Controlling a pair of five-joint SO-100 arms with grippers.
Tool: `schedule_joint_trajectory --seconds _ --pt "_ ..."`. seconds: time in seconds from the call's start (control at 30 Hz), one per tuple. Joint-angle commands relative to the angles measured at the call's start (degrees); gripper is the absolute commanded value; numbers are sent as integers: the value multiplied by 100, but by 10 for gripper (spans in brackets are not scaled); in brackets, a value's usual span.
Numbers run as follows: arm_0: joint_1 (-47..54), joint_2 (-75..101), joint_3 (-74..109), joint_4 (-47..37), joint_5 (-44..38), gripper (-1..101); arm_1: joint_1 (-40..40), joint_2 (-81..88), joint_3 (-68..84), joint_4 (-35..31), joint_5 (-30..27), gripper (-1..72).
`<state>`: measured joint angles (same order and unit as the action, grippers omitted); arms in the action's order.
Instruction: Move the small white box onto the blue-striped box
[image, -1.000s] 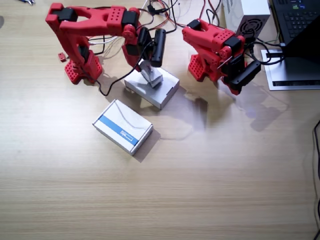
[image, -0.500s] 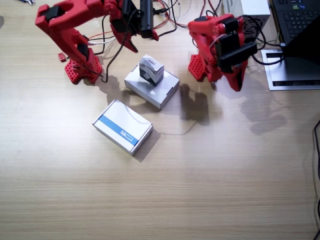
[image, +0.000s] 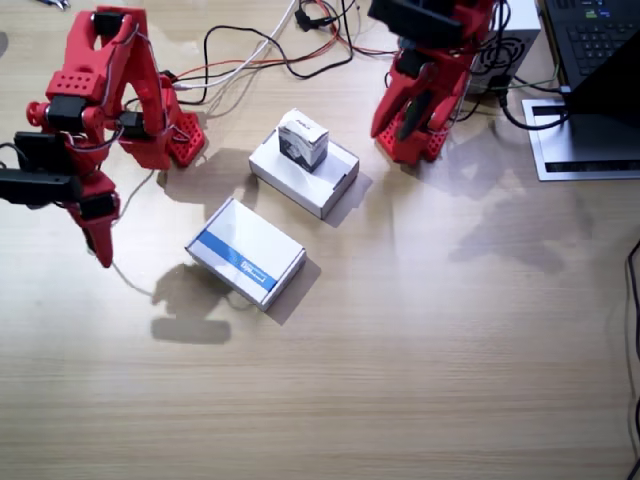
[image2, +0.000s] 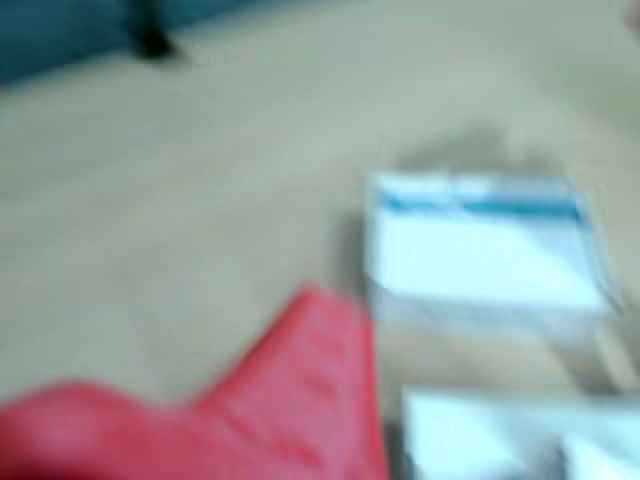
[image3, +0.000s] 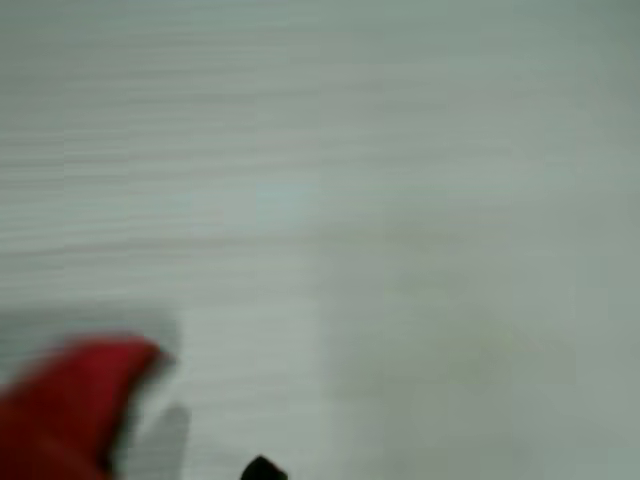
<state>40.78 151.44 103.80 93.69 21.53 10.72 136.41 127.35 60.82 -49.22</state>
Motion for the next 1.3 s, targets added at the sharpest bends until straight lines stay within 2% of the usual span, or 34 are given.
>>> schedule_joint_trajectory --seconds 0.0,0.1,0.2,0.33,0.47,0.6,0.7,0.83,1.07,1.27 --pt "694 -483 -229 237 -378 393 650 1626 1477 -589 -281 348" --pt "1389 -1450 -246 229 -545 418 1002 3059 2663 -949 -176 391" --pt "2461 -2470 -431 229 -1204 449 1134 3814 3366 -993 -79 395" --pt "3683 -3287 -870 220 -2136 461 1125 4008 3586 -993 35 395" --pt "4201 -3498 -1424 229 -2698 471 984 4008 3586 -1037 176 396" --pt "4931 -3472 -1046 229 -2760 474 853 4008 3586 -958 237 398" --pt "5001 -3524 -659 229 -2101 471 782 4008 3586 -932 246 401" --pt "4737 -4043 -554 229 -1793 468 729 3999 3595 -896 176 409" --pt "4043 -4904 -1477 220 -2979 518 334 3999 3595 -756 334 414" --pt "4421 -5080 -1441 220 -3437 522 237 3990 3595 -809 352 418"
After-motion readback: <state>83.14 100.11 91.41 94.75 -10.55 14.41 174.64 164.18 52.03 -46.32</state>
